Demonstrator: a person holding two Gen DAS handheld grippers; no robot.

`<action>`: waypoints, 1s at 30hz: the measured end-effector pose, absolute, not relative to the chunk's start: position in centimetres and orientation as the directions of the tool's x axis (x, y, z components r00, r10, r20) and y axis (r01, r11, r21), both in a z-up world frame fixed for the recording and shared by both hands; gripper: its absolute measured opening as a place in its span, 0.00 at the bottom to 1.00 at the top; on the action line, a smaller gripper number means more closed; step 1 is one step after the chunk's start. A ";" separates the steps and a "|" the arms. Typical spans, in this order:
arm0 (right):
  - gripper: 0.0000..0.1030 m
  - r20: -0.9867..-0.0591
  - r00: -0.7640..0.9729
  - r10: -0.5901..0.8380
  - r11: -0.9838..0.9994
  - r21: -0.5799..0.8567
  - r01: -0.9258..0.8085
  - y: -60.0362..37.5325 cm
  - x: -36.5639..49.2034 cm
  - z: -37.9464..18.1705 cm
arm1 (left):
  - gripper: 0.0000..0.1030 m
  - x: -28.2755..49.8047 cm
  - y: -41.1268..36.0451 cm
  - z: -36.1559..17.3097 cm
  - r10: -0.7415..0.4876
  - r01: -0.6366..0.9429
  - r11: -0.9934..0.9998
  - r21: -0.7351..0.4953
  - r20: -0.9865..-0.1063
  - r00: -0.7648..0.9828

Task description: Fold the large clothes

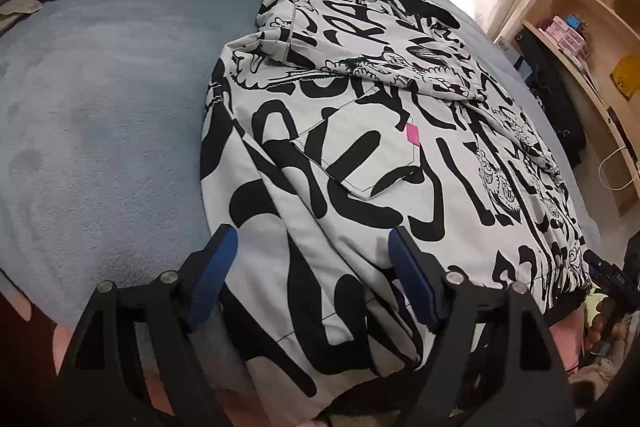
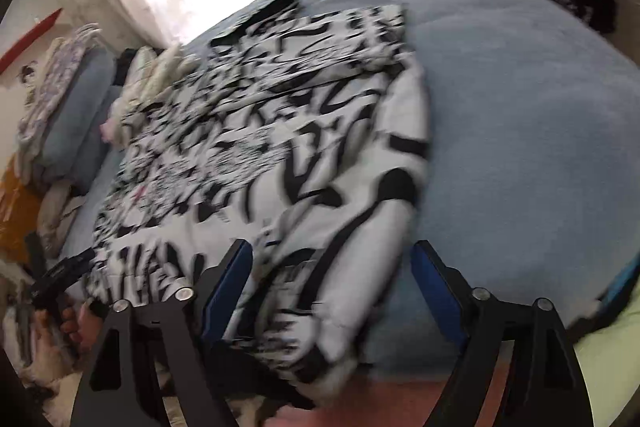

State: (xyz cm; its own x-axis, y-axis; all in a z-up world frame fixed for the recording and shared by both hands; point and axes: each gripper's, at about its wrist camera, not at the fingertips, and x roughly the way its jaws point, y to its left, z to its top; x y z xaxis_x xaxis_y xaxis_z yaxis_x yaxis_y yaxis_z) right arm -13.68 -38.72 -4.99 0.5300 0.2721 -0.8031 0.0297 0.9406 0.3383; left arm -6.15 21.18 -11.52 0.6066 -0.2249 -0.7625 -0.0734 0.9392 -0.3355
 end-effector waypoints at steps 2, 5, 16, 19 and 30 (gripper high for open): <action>0.77 -0.799 0.526 0.292 0.937 0.350 0.011 -37.7 -13.3 -5.3 | 0.80 -6.2 21.1 -11.7 -0.232 -0.064 0.939 -0.339 -0.757 0.611; 0.77 -0.789 0.519 0.328 0.925 0.380 -0.007 -36.8 -12.9 -5.6 | 0.82 -6.1 21.0 -11.9 -0.240 -0.056 0.936 -0.347 -0.748 0.619; 0.65 -0.788 0.459 0.410 0.897 0.439 -0.049 -37.6 -13.3 -6.4 | 0.82 -6.9 21.0 -11.8 -0.331 0.033 0.920 -0.391 -0.728 0.601; 0.65 -0.794 0.454 0.404 0.900 0.434 -0.042 -37.2 -13.0 -6.9 | 0.81 -6.9 21.4 -11.7 -0.330 0.023 0.918 -0.396 -0.730 0.599; 0.64 -0.804 0.416 0.425 0.895 0.443 -0.058 -37.7 -13.2 -6.8 | 0.78 -8.8 24.2 -11.4 -0.324 -0.012 0.913 -0.407 -0.744 0.584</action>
